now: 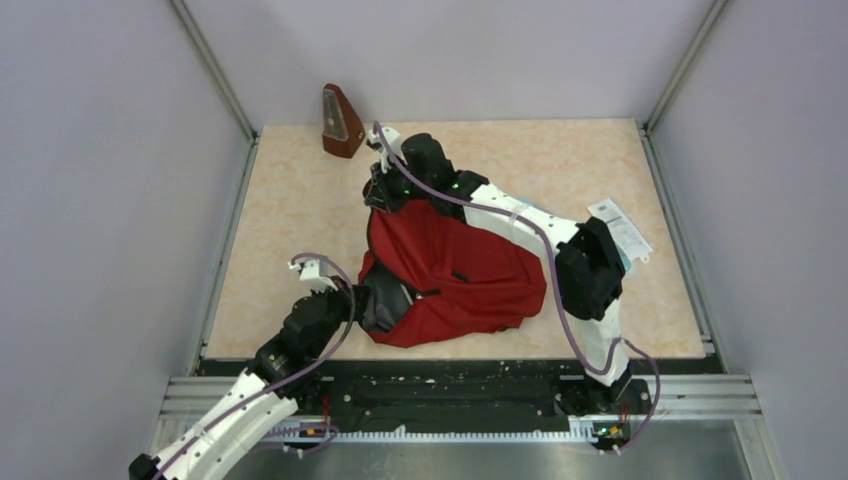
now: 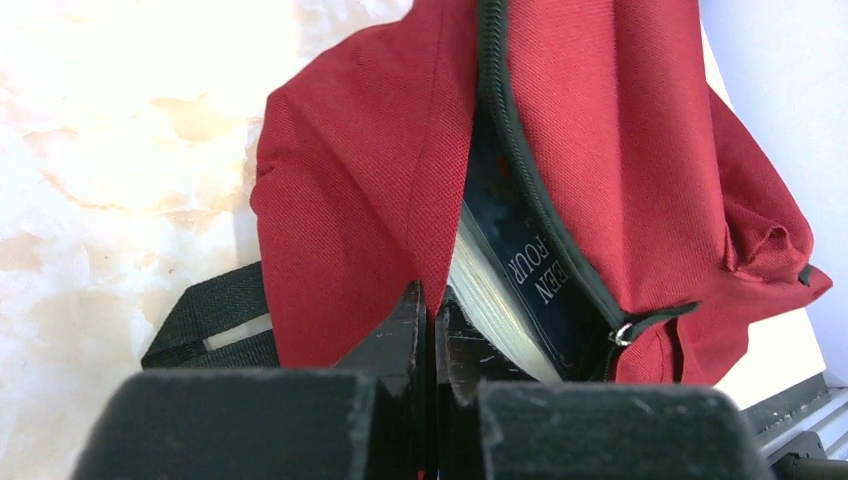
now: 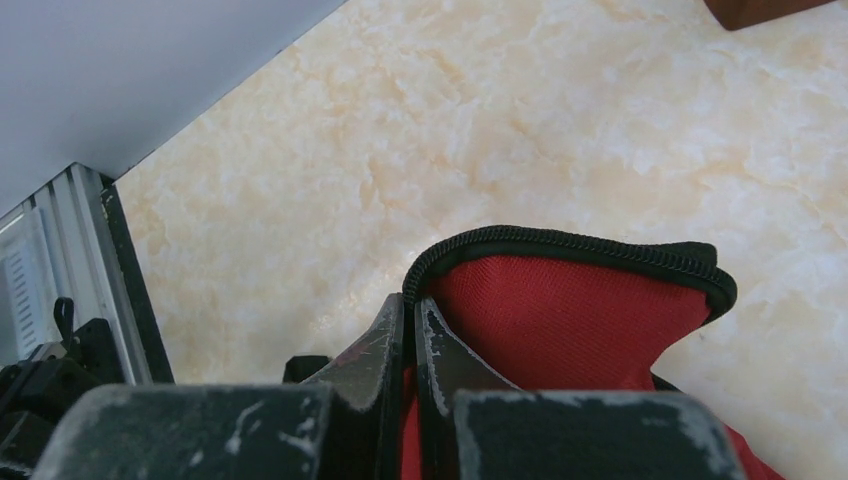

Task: Pack the student bag
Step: Adjust the student bag at the center of the board.

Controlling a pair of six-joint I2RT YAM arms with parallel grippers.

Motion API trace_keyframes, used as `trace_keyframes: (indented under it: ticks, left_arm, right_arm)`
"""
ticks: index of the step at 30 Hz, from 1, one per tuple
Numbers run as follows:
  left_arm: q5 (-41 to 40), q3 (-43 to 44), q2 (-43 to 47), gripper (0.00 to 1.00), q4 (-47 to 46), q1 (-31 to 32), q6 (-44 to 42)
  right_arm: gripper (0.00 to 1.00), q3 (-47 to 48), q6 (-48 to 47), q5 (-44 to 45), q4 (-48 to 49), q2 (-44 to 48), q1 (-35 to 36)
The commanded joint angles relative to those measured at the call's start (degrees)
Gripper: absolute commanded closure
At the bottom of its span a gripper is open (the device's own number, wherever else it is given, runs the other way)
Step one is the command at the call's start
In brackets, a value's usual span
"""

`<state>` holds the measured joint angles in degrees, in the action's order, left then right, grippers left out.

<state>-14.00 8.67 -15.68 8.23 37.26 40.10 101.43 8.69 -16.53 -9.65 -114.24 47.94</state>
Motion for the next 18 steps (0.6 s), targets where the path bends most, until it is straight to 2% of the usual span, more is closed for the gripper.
trace_keyframes:
  ticks: [1,3,4,7,10,12,14,16,18]
  left_arm:
    - [3.4,0.6,-0.8,1.00,-1.7,0.2,-1.3]
    - [4.8,1.0,-2.5,1.00,-2.9,0.1,-1.6]
    - [5.2,1.2,-3.5,1.00,-3.5,0.1,-1.6]
    - [3.5,2.0,-5.6,1.00,-3.7,0.1,-0.9]
    - [-1.4,3.5,-6.3,1.00,-0.5,0.1,0.5]
    - [-3.1,4.5,-6.0,0.90,0.7,0.1,-1.0]
    - [-4.1,5.6,-5.3,0.71,1.8,0.1,-3.8]
    - [-4.3,7.1,-4.5,0.50,3.4,0.1,-6.3]
    - [-4.6,9.7,-4.3,0.40,5.5,0.1,-8.3]
  right_arm:
    - [1.00,6.8,-0.5,-1.8,4.4,-1.0,-2.6]
    - [1.00,5.4,-0.7,-1.5,3.6,0.3,-2.5]
    - [0.92,4.2,-0.8,-1.4,3.2,1.5,-2.6]
    - [0.61,-2.3,-0.6,-1.0,2.8,7.1,-2.6]
    - [0.39,-11.3,0.7,1.2,3.3,15.2,-2.6]
    - [0.30,-17.5,1.8,3.8,2.9,21.9,-2.5]
    - [0.23,-23.7,2.4,5.9,2.2,27.4,-2.6]
    - [0.21,-29.6,2.5,7.7,1.2,32.6,-2.5]
    - [0.20,-34.5,2.9,10.7,-0.6,37.4,-2.5]
